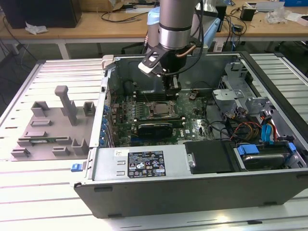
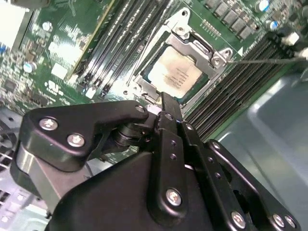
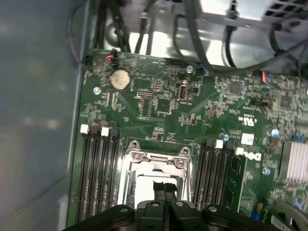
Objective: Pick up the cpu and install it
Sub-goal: 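Close the cpu cover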
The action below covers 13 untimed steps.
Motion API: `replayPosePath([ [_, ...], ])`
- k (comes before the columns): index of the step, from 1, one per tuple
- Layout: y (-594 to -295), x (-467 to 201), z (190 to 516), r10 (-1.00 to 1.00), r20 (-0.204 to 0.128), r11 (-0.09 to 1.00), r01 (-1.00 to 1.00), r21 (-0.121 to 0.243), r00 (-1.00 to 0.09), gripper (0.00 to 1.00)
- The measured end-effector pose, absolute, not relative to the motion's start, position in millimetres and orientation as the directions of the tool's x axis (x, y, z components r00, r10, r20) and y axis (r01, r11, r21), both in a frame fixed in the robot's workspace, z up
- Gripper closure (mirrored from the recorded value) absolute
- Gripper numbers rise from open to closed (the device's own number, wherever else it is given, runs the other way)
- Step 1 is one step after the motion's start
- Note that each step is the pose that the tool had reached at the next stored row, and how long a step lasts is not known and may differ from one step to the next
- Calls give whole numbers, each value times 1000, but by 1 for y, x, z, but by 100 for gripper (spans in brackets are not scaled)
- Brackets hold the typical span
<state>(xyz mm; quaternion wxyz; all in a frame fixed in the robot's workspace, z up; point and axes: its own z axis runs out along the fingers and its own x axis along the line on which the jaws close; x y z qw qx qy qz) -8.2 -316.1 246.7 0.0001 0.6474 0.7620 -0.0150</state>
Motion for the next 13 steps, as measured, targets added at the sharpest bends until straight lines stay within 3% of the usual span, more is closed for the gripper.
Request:
replayPosePath([
  [13,-316,-8,246,853,-20,522,853,-23,-522,89],
])
